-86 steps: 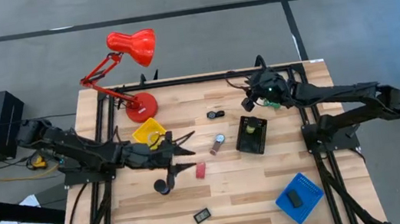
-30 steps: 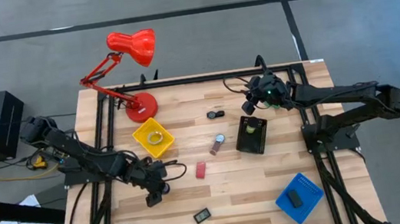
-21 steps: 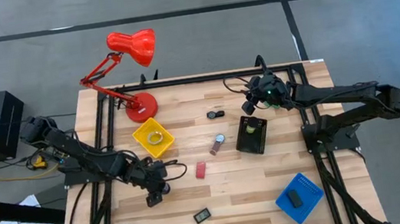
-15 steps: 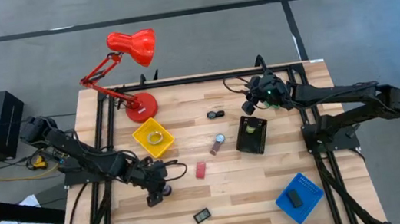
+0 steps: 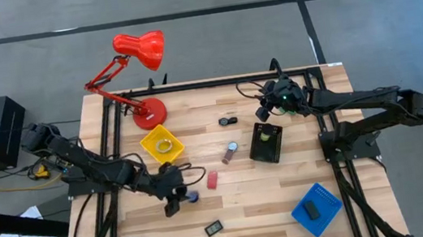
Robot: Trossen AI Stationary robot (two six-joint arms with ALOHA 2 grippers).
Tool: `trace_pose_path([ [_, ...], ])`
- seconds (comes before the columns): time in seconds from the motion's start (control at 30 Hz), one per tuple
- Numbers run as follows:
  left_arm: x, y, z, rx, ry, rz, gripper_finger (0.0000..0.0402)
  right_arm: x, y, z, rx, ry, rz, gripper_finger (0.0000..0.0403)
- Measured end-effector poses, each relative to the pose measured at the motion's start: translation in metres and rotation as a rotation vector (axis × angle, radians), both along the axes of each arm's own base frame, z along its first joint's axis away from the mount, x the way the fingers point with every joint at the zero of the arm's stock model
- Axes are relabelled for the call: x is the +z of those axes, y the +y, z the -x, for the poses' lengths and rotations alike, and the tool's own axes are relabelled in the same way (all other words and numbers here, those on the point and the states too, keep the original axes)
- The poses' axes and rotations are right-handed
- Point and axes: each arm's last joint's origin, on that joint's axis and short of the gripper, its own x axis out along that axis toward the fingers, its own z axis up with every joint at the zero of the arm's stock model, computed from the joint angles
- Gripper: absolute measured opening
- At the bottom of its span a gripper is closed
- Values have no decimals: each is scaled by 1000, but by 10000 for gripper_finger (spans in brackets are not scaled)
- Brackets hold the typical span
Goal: Pick & Place Office items
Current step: Move the purple hourglass to the center of the table
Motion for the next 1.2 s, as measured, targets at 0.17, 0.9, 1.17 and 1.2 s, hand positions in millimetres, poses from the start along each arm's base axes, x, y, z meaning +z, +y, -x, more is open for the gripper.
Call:
trace_pose_path([
  [0.17, 18, 9, -18, -38, -226, -43, 200, 0, 0, 0, 0, 0, 0, 111],
  [0.9, 40, 65, -131, -63, -261, -340, 211, 4, -1, -2, 26, -36, 16, 111],
  [1.17, -12, 66, -158, -74, -140, -264, 194, 3, 0, -2, 26, -34, 15, 111],
  [1.2, -17, 65, -159, -77, -123, -263, 194, 3, -1, -2, 26, -35, 16, 111],
])
